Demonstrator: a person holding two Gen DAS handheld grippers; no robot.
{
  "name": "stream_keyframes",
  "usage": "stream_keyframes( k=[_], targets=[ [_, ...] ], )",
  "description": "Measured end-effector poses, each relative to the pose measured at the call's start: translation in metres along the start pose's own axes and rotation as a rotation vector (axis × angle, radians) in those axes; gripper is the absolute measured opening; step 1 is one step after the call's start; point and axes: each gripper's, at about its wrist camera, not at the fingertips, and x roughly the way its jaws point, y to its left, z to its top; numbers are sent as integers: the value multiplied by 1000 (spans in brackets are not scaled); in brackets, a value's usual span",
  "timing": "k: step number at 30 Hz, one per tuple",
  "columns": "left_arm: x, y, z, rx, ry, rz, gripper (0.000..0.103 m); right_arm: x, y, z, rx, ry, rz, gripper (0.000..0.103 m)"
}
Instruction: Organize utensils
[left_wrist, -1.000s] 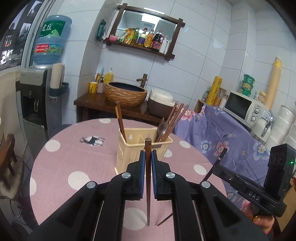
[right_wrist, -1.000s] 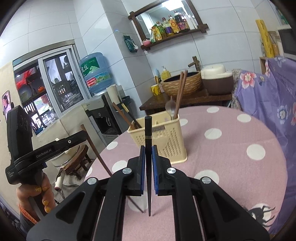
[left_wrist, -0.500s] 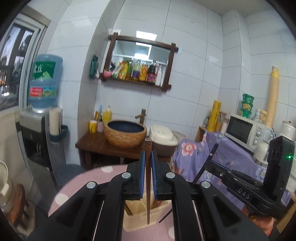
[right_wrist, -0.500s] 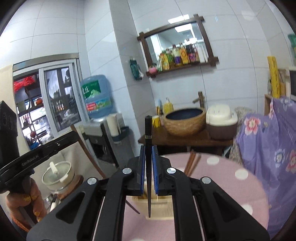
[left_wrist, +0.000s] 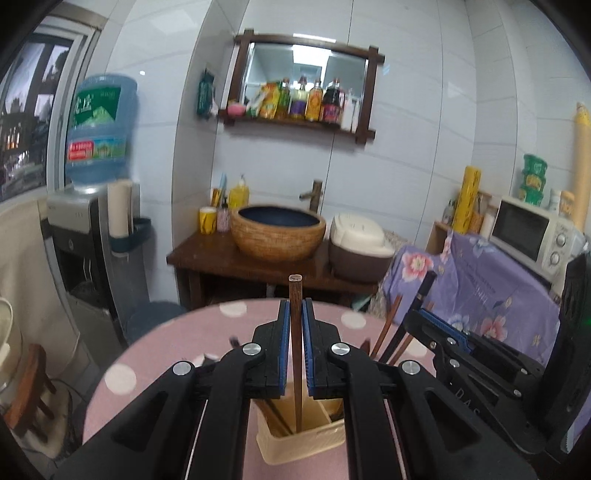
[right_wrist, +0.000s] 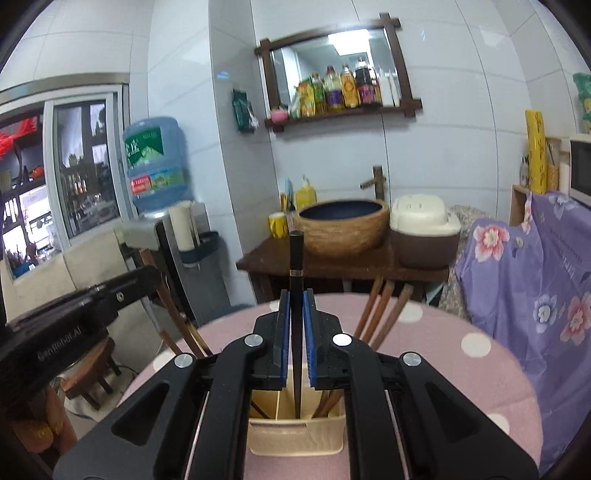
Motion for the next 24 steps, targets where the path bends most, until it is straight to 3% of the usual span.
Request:
stream_keyframes(
  k=[5, 10, 12, 13, 14, 15, 16, 19, 21, 24],
  targets=[
    [22, 6, -30, -15, 78, 5, 8, 13, -4, -25, 12, 33, -8, 8],
    [23, 13, -36, -38, 81, -8, 7, 8, -3, -33, -8, 19, 16, 8],
    [18, 13, -35, -39, 74, -19, 10, -2, -2, -34, -17, -5, 1, 16],
    [14, 14, -35, -40, 67, -21, 14, -8, -3, -35, -19, -18, -3, 22],
    [7, 15, -36, -41, 52, -24, 30, -15, -3, -37, -19, -32, -7, 40],
    [0, 15, -38, -42, 35, -24, 53, -25, -3, -40, -19, -51, -14, 55],
    [-11, 17, -41, -44, 8, -21, 69, -33, -4, -41, -22, -63, -19, 57],
    [-38, 24, -57, -41, -49, -46, 87, -62, -6, -54, -46, -75, -35, 71],
    [-51, 31, -72, -39, -61, -73, 94, -86, -11, -69, -37, -96, -29, 86],
    [-73, 43, -98, -31, -98, -66, 98, -115, -17, -96, -58, -112, -49, 95]
  ],
)
